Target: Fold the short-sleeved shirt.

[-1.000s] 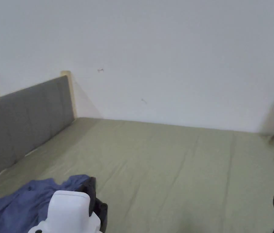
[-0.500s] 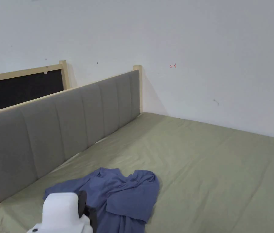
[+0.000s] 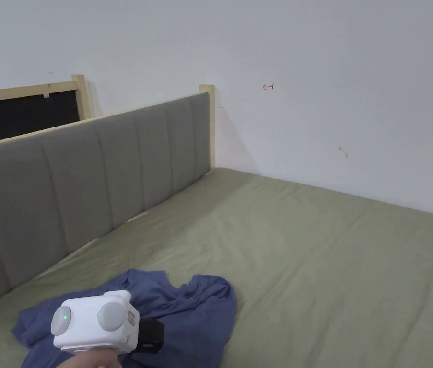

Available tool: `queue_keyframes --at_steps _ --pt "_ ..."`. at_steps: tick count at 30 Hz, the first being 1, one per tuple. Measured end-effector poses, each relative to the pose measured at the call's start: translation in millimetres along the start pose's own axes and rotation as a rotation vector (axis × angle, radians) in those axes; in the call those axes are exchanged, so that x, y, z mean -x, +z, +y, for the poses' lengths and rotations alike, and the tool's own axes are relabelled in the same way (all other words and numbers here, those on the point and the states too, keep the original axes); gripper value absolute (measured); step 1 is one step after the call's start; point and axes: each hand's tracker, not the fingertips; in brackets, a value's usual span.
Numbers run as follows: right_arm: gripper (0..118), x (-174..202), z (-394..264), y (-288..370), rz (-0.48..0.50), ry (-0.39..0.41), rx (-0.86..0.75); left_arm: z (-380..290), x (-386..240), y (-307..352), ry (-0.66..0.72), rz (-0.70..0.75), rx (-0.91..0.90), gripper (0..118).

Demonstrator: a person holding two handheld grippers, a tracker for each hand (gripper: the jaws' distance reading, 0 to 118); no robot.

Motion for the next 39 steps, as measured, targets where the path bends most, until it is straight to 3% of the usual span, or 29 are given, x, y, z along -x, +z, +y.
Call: queue_keyframes --at_steps 3,4,6,8,11,12,14,15,18,21,24,30,35,39 --pt "0 -2.3 -6.9 -13.9 0.003 -0.006 0.035 -5.0 0.9 -41.6 0.008 0.112 0.245 118" --pt "0 -2.3 -9.4 -17.6 0.004 -0.009 0.044 -3.8 1.3 -48.2 -0.024 0.044 0.214 118" --pt "0 -3.5 -14.6 -21.7 0.018 -0.030 0.057 -17.7 0.9 -21.4 0.021 0.039 0.074 118" --pt "0 -1.1 -18.6 -23.7 0.031 -0.063 0.063 -32.2 -6.5 -25.3 -0.024 0.071 -0.001 118" --pt "0 -0.2 -20.4 -22.0 0.038 -0.083 0.079 -28.5 -0.5 -15.5 -0.018 0.064 0.041 114" --pt "0 -0.6 -19.8 -18.5 0.039 -0.084 0.081 -32.3 -1.4 -6.0 0.004 0.073 0.006 103" --pt "0 -2.8 -17.0 -7.1 0.041 -0.080 0.071 -29.7 -3.9 12.7 0.005 0.069 -0.056 27" --pt "0 -3.6 -14.8 -0.4 0.038 -0.075 0.060 -27.5 -4.9 21.3 -0.002 0.060 -0.059 0" --pt "0 -9.7 -7.8 22.3 0.034 -0.070 0.017 -19.8 -3.0 59.1 -0.033 -0.007 -0.071 0" --pt "0 -16.0 -1.0 47.4 0.029 -0.078 -0.031 -6.2 -14.6 128.1 -0.102 -0.034 -0.179 0" --pt "0 -22.0 4.5 70.7 0.031 -0.097 -0.077 2.9 -39.7 208.2 -0.194 -0.150 -0.294 0" --pt "0 -34.0 8.7 108.9 0.020 -0.117 -0.151 1.0 -138.4 387.7 -0.389 -0.375 -0.536 0" --pt "0 -50.8 8.1 131.2 -0.001 -0.163 -0.198 -15.7 -239.0 472.7 -0.585 -0.626 -0.423 0" --pt "0 -65.3 7.6 145.5 -0.030 -0.178 -0.218 -45.0 -311.6 467.6 -0.668 -0.746 -0.304 0"
